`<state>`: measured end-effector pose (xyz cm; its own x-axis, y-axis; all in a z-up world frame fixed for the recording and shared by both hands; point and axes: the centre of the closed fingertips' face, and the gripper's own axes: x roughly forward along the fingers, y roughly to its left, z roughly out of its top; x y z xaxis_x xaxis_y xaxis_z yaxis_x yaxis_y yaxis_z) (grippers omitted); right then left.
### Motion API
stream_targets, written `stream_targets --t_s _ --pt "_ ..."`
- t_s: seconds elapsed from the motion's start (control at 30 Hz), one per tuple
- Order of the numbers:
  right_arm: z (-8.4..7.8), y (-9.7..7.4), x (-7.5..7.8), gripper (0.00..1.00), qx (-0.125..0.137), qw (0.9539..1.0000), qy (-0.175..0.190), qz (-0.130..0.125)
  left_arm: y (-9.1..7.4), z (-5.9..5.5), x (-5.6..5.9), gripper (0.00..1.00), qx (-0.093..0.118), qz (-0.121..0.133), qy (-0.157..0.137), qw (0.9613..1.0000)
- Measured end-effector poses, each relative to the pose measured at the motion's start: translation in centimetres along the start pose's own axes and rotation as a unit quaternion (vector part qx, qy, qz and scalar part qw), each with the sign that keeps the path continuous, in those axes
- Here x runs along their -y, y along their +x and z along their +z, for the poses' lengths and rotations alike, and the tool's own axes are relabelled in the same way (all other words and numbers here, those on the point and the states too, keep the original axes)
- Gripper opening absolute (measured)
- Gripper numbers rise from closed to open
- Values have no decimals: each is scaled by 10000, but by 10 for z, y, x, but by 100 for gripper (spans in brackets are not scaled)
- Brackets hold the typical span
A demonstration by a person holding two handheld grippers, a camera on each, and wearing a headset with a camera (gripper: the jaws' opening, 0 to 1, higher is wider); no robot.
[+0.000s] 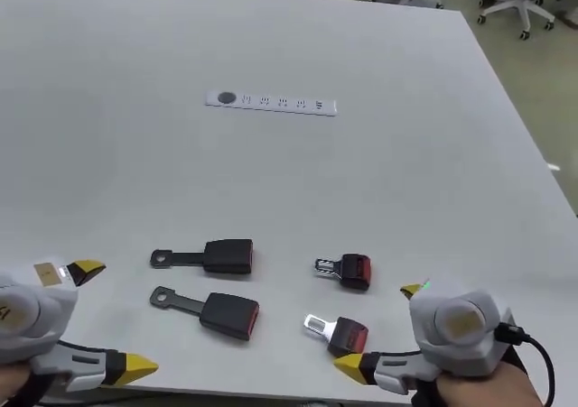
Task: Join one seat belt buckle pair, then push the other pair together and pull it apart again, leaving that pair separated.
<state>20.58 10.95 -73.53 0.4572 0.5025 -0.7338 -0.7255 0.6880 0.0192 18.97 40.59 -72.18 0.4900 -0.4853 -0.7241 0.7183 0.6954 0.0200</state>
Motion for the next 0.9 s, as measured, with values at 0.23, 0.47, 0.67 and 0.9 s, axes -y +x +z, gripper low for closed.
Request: stream_targets --t_s 0.23,0.47,0.67,0.9 --pt "-1 1 -3 86 3 10000 -24 32 7 12 7 97 41 -67 -64 9999" --pt "3 1 -2 83 20 10000 -84 35 13 16 9 94 -3 -119 129 9998" --pt "3 3 -1 81 -7 9999 -148 57 16 13 9 92 -42 -224 257 9994" --pt "3 4 -5 75 -70 9996 -219 134 20 12 14 86 -95 -340 382 9986"
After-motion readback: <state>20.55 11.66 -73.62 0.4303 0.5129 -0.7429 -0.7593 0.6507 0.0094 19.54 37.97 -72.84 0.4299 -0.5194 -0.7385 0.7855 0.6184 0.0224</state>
